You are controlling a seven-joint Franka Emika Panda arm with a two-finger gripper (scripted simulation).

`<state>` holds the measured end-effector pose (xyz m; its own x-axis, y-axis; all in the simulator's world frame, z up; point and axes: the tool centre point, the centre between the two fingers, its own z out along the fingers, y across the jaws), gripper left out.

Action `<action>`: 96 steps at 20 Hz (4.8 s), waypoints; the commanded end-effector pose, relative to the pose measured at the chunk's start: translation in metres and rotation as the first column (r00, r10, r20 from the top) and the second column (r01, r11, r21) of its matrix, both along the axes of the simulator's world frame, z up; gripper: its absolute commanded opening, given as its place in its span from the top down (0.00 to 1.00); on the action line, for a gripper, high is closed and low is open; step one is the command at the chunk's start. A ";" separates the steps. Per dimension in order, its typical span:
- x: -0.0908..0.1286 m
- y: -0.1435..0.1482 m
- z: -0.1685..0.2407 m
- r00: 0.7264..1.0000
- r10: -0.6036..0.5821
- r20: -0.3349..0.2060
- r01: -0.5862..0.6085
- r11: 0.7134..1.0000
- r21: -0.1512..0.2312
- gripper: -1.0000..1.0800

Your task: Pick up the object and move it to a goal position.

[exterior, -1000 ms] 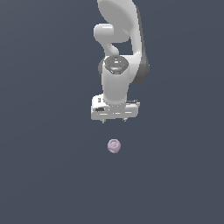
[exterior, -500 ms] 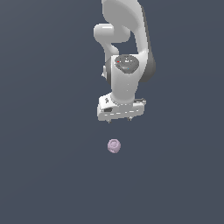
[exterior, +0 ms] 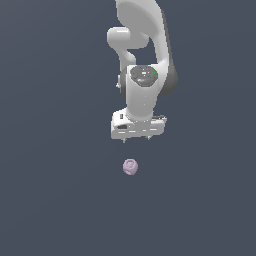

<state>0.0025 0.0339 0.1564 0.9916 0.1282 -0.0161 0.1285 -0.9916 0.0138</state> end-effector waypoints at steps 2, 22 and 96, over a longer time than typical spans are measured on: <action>0.005 -0.002 -0.005 0.999 -0.051 0.001 0.051 0.999 0.003 0.04; 0.055 -0.023 -0.057 0.855 -0.518 0.012 0.518 0.855 0.015 0.04; -0.079 -0.231 -0.102 0.812 -0.584 0.014 0.584 0.812 0.016 1.00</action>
